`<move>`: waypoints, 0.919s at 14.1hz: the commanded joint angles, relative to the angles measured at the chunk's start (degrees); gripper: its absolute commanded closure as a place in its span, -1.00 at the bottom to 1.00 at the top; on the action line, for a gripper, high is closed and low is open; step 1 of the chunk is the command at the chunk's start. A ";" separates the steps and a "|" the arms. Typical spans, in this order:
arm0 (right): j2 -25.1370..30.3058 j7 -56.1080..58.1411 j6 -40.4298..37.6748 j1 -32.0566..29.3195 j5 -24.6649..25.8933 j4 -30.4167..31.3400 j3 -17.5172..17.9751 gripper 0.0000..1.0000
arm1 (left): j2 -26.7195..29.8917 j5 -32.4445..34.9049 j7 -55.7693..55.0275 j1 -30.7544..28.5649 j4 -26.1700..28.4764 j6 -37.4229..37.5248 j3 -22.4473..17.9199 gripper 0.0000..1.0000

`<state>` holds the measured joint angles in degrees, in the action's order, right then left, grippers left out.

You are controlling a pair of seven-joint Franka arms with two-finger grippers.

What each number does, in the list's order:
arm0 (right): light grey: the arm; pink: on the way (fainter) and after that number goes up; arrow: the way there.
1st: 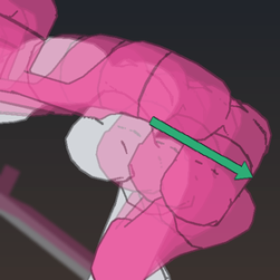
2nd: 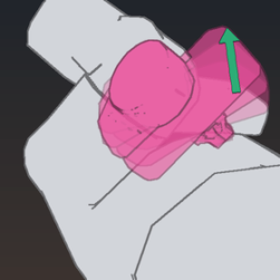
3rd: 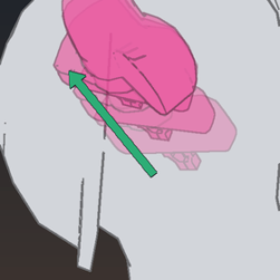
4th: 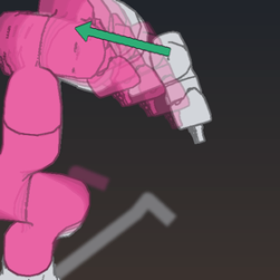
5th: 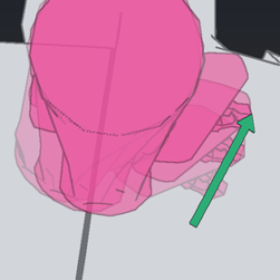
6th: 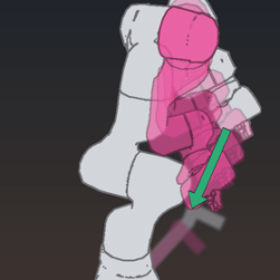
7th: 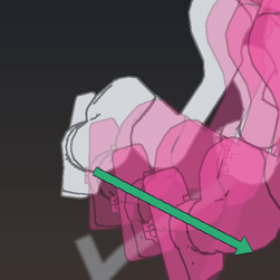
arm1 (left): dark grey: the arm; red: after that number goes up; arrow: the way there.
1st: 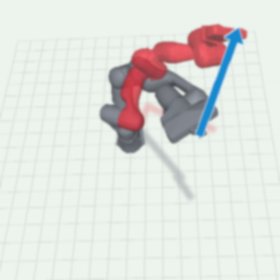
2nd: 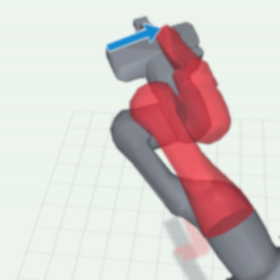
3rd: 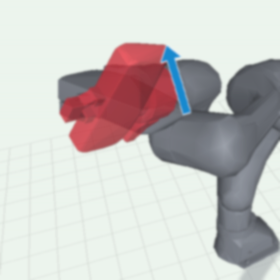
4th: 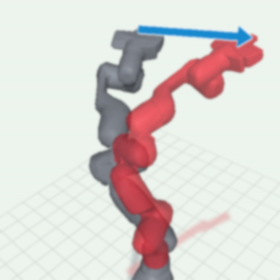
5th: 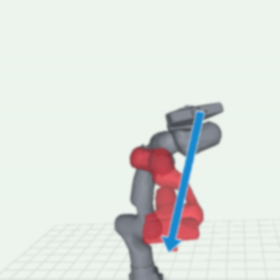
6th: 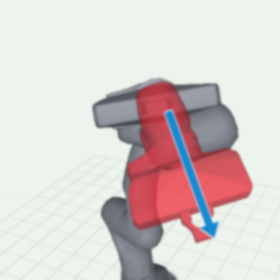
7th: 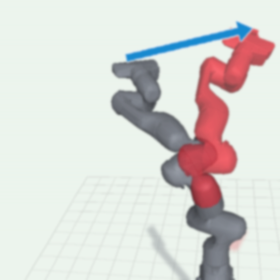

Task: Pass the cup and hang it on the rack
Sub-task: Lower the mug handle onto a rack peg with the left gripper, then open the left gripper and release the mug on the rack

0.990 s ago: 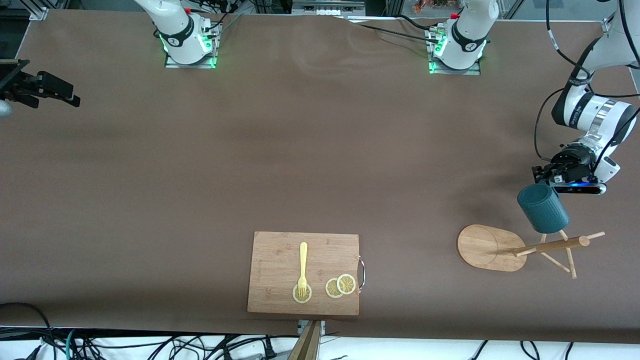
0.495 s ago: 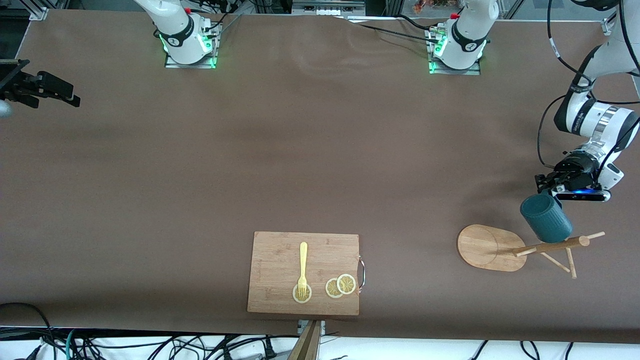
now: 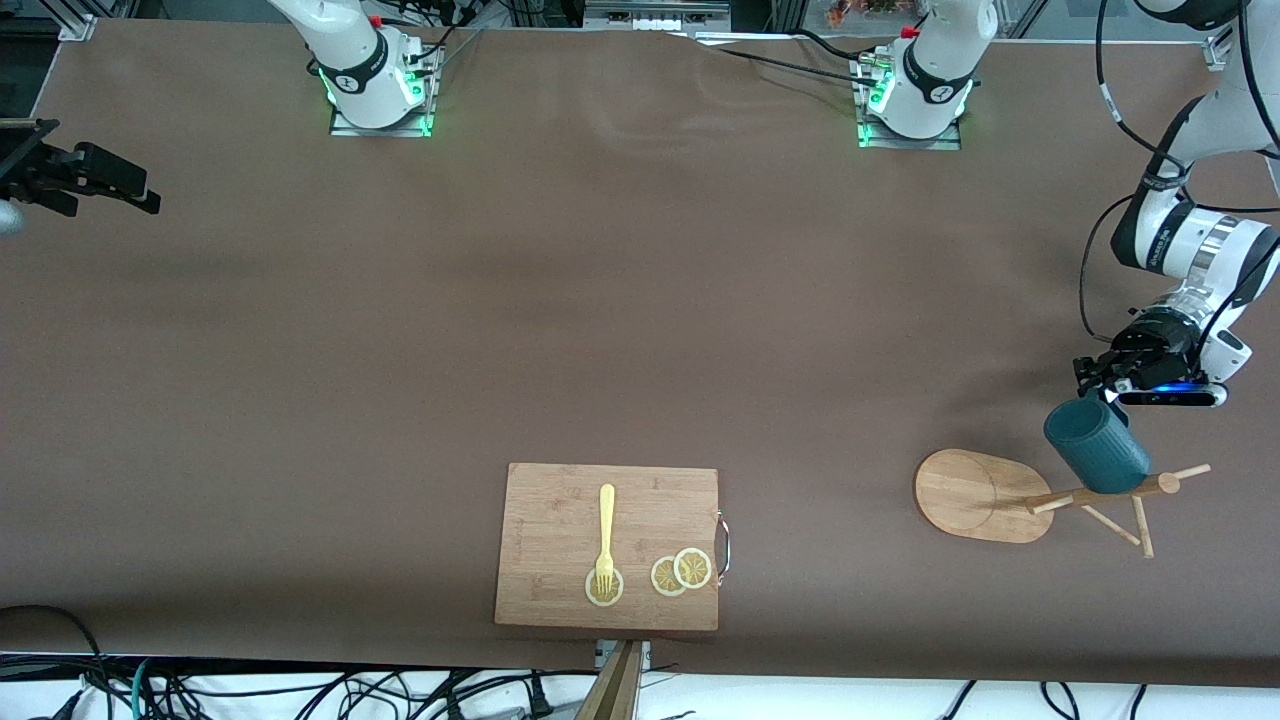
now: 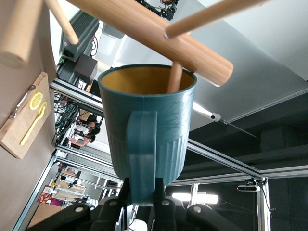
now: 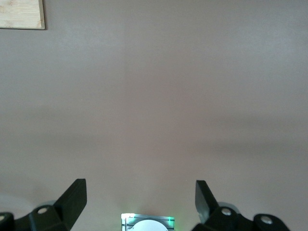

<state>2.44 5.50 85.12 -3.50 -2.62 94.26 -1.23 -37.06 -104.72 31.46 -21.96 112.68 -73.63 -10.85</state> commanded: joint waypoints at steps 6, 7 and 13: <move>-0.51 -0.23 -1.28 -0.11 -0.98 -1.53 0.00 -0.99 | -0.56 1.70 2.28 -0.19 -1.23 0.77 -0.83 -1.00; -0.60 -0.23 -1.28 -0.11 -0.98 -1.53 0.00 -0.99 | -0.30 4.32 4.20 -0.19 -1.15 0.77 -1.45 -1.00; -0.51 -0.23 -1.28 -0.11 -0.98 -1.53 0.00 -0.99 | 4.96 26.00 9.23 -0.27 -0.88 1.03 -3.56 -1.00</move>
<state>2.44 5.50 85.12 -3.50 -2.62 94.26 -1.23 -36.29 -86.88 39.94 -22.25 111.89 -72.69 -13.93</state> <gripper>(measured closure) 0.000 0.000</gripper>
